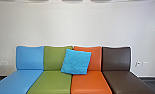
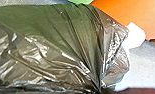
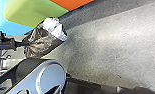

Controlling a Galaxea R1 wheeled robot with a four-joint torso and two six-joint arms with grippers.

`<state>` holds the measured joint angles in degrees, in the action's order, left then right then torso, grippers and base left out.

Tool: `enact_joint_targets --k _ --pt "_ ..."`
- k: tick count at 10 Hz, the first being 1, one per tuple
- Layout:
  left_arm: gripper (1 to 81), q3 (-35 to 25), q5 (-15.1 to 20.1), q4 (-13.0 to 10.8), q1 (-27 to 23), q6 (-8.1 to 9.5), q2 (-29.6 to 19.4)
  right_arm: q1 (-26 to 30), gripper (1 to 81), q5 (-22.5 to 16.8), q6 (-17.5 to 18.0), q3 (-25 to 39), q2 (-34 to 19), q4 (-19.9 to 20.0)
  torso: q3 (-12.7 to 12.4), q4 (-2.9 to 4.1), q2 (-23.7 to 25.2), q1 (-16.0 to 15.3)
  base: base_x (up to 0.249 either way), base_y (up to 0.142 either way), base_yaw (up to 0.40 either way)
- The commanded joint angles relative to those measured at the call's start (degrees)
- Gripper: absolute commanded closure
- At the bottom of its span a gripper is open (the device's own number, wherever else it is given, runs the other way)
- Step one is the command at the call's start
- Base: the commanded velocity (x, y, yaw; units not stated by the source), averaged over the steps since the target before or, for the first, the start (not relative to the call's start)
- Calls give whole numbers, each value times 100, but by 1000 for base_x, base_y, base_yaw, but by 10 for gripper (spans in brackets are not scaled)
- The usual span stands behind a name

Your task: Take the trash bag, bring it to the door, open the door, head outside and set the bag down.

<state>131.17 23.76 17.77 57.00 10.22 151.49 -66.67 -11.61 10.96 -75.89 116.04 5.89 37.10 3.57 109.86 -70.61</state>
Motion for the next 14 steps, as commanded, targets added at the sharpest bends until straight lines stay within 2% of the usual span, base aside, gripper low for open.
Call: enact_joint_targets --k 1,2,4,6,7,9,10,12,13,14 --pt "811 -678 261 51 -336 -389 -565 167 10 -228 -41 -337 193 52 0 0 -557 358 0 0 0" --pt "811 -1205 183 24 -133 -398 -889 53 10 -220 -50 -530 386 44 0 0 -756 485 0 0 0" --pt "811 -1945 -266 -28 228 -669 -1357 -176 10 -167 -68 -952 738 44 -2 0 -1154 741 0 0 0" --pt "811 -2051 -310 -46 587 -898 -1498 -395 10 -158 -120 -1312 1045 18 -2 0 -1543 990 0 0 0" --pt "811 -2078 -451 -28 711 -1004 -1586 -466 10 -149 -164 -1560 1240 0 -2 0 -1733 1115 0 0 0" --pt "811 -2235 -661 -46 984 -1030 -1605 -685 10 -140 -173 -1866 1625 -314 -2 0 -2133 1370 0 0 0" --pt "811 -2393 -697 -37 1028 -1109 -1621 -765 10 -140 -164 -1989 1801 -439 -2 0 -2341 1508 0 0 0" --pt "811 -2745 -706 -46 1028 -1136 -1788 -870 10 -123 -164 -2096 1925 -439 -2 0 -2728 1755 0 0 0" --pt "811 -2772 -706 -46 1028 -1136 -1806 -914 10 -44 -173 -2122 1943 -439 -209 0 -2929 1886 0 0 0" --pt "811 -2772 -706 -55 1045 -1136 -1780 -958 10 -8 -173 -2165 1986 -439 -541 0 -3112 2004 0 0 0"
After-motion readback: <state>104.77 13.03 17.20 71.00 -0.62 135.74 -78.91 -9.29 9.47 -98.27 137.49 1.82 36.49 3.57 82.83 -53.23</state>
